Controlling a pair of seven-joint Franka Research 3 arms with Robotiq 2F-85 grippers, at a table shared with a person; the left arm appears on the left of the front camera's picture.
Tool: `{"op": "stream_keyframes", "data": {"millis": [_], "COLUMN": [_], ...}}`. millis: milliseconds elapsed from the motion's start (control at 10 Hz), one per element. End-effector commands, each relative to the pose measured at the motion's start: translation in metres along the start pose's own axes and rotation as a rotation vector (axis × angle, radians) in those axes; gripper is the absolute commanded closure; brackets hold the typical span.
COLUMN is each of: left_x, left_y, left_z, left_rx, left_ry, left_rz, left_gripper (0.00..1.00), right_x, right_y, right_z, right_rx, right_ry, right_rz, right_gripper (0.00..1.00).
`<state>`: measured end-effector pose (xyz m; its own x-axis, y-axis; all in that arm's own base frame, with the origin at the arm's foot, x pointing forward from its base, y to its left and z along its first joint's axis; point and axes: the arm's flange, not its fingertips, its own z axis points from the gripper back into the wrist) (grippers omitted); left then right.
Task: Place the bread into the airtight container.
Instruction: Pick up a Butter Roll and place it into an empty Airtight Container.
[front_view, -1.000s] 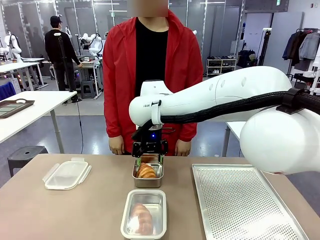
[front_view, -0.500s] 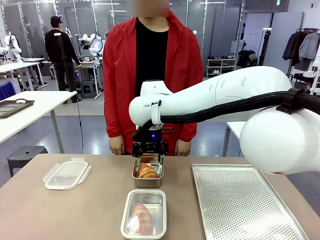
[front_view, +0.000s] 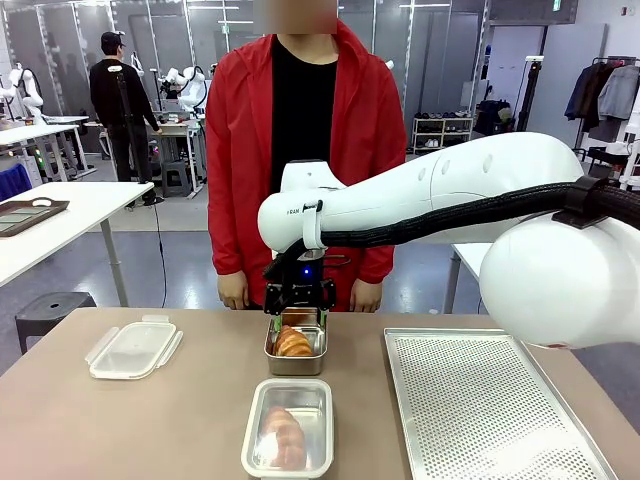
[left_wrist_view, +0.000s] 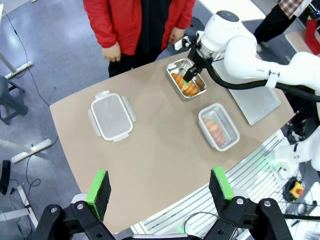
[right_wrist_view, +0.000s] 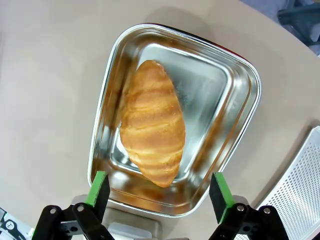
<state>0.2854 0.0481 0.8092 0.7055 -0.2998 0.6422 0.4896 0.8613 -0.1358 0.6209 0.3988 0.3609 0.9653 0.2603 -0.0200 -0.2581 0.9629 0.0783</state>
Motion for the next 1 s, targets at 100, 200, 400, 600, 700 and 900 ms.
{"op": "stream_keyframes", "data": {"millis": [100,200,400,600,700,900], "left_x": [-0.001,-0.001,-0.001,-0.001,-0.001,-0.001], "left_y": [-0.001,-0.001,-0.001,-0.001,-0.001,-0.001], "left_z": [0.001,0.001,0.001,0.001,0.001,0.001], "left_rx": [-0.001,-0.001,-0.001,-0.001,-0.001,-0.001], "left_ry": [0.004,0.004,0.004,0.004,0.004,0.004], "left_rz": [-0.018,-0.018,-0.018,-0.018,-0.018,-0.018], "left_gripper": [0.00,0.00,0.00,0.00,0.00,0.00], "right_x": [0.000,0.000,0.000,0.000,-0.009,-0.033], "right_y": [0.001,0.001,0.001,0.000,-0.007,-0.014], "right_z": [0.002,0.002,0.002,0.000,0.027,0.068], "right_rx": [-0.004,-0.004,-0.004,0.000,-0.026,0.061], "right_ry": [0.002,0.002,0.002,0.000,-0.013,0.047], "right_rz": [-0.005,-0.005,-0.005,0.000,-0.012,-0.031], "right_gripper": [0.00,0.00,0.00,0.00,0.00,0.00]}}
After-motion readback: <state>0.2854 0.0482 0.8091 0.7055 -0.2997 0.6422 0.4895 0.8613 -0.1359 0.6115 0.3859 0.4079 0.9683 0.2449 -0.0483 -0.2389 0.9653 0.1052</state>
